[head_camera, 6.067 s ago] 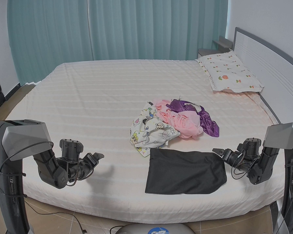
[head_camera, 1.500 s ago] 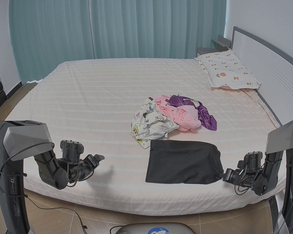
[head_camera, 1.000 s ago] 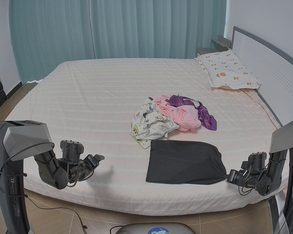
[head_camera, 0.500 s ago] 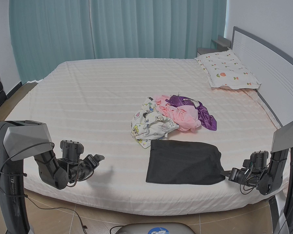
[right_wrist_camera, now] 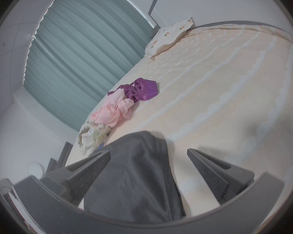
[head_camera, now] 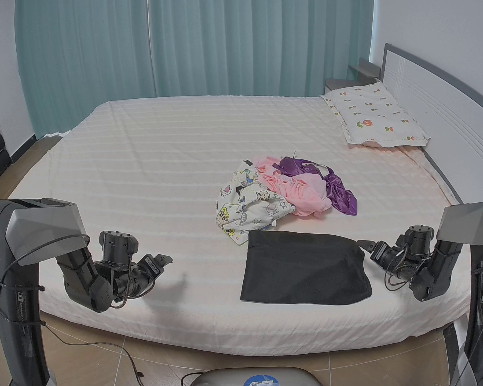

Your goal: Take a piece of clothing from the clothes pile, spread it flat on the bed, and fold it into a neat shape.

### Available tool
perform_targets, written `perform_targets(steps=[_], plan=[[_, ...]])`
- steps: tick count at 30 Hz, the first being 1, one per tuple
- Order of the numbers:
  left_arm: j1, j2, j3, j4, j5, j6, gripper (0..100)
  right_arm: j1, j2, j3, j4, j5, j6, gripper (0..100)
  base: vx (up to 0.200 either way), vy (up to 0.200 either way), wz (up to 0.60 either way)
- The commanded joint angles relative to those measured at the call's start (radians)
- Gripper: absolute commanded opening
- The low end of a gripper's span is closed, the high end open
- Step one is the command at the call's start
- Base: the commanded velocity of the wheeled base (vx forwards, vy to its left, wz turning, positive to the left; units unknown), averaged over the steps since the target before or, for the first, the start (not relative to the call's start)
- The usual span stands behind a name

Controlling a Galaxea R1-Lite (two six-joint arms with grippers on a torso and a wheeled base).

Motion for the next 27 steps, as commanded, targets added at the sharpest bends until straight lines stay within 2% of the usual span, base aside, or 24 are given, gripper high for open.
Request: perform_targets(steps=[1,9,12,18,19,27], plan=[[0.000,0.007,-0.002,-0.002,0.015,0.000,100,0.036,0.085,-0.079,0.012,-0.019,0.030,100,0.000,0.000,0.00],[-0.005,0.010,-0.004,-0.002,0.021,0.000,100,0.051,0.109,-0.121,0.012,-0.043,0.031,100,0.000,0.000,0.00],[-0.005,0.010,-0.004,-0.002,0.021,0.000,100,0.052,0.131,-0.164,0.004,-0.094,0.049,100,0.000,0.000,0.00],[-0.005,0.010,-0.004,-0.002,0.021,0.000,100,0.051,0.131,-0.177,0.004,-0.105,0.082,100,0.000,0.000,0.00],[-0.005,0.010,-0.004,-0.002,0.021,0.000,100,0.051,0.131,-0.179,0.005,-0.105,0.082,0,0.000,0.000,0.00],[-0.005,0.010,-0.004,-0.002,0.021,-0.002,100,0.051,0.128,-0.184,0.002,-0.106,0.108,0,0.000,0.000,0.00]])
